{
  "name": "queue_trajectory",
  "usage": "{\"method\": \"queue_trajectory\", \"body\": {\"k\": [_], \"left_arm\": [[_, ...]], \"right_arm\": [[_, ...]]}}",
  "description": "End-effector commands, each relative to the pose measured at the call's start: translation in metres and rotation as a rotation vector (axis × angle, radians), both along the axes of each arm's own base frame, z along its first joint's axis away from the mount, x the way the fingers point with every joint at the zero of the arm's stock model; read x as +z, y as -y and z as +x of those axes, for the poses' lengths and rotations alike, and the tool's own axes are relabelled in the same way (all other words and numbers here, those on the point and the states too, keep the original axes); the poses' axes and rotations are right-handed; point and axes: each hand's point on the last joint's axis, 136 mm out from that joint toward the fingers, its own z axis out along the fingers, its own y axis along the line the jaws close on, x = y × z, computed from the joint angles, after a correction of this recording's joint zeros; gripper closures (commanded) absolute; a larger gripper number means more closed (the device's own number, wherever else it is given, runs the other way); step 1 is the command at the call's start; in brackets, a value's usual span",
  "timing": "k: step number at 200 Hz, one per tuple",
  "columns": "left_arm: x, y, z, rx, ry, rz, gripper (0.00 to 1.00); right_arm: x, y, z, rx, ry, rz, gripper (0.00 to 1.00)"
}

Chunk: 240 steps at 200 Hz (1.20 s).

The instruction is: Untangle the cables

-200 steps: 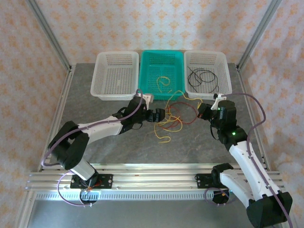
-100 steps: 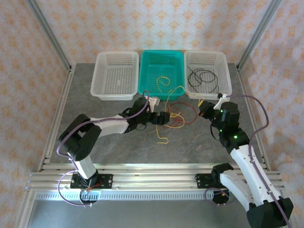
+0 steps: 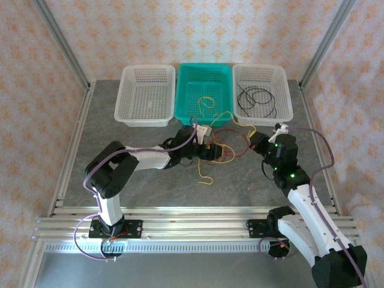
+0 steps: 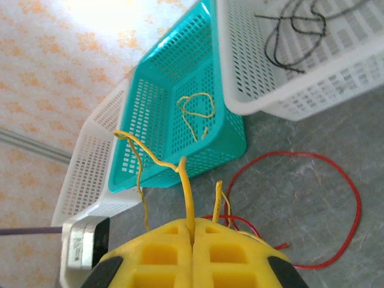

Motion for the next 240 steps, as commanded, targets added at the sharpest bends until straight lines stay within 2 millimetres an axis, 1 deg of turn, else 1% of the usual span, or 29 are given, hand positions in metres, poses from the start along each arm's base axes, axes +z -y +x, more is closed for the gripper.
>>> {"method": "queue_trajectory", "body": {"k": [1,27,55,77,95,114,144,203,222,240], "left_arm": [[0.019,0.012,0.0,-0.027,0.03,-0.063,0.17],[0.02,0.013,-0.004,-0.031,0.026,-0.072,0.19],[0.017,0.017,-0.008,-0.037,0.017,-0.08,0.19],[0.014,0.019,-0.01,-0.038,0.008,-0.085,0.2],[0.011,0.019,-0.01,-0.033,0.001,-0.08,0.2],[0.006,0.014,-0.008,-0.002,-0.001,-0.058,0.2],[0.0,0.009,-0.005,0.028,-0.009,-0.027,0.2],[-0.009,0.003,-0.009,0.04,-0.028,-0.011,0.18],[-0.008,0.003,-0.012,0.03,-0.027,-0.022,0.18],[-0.003,0.009,-0.016,0.009,-0.045,-0.064,0.19]], "right_arm": [[0.001,0.002,0.004,-0.067,0.02,0.096,1.0],[-0.015,0.001,0.004,-0.103,-0.006,0.158,1.0],[-0.028,-0.007,0.007,-0.106,-0.033,0.216,1.0],[-0.034,-0.016,0.008,-0.092,-0.047,0.252,1.0],[-0.036,-0.018,0.008,-0.101,-0.053,0.263,1.0],[-0.033,-0.011,0.005,-0.139,-0.038,0.263,1.0],[-0.027,0.008,-0.001,-0.229,-0.012,0.238,1.0],[-0.027,0.027,-0.009,-0.324,-0.002,0.243,1.0],[-0.027,0.028,-0.008,-0.331,-0.004,0.239,1.0],[-0.034,0.023,-0.005,-0.315,-0.028,0.243,1.0]]}}
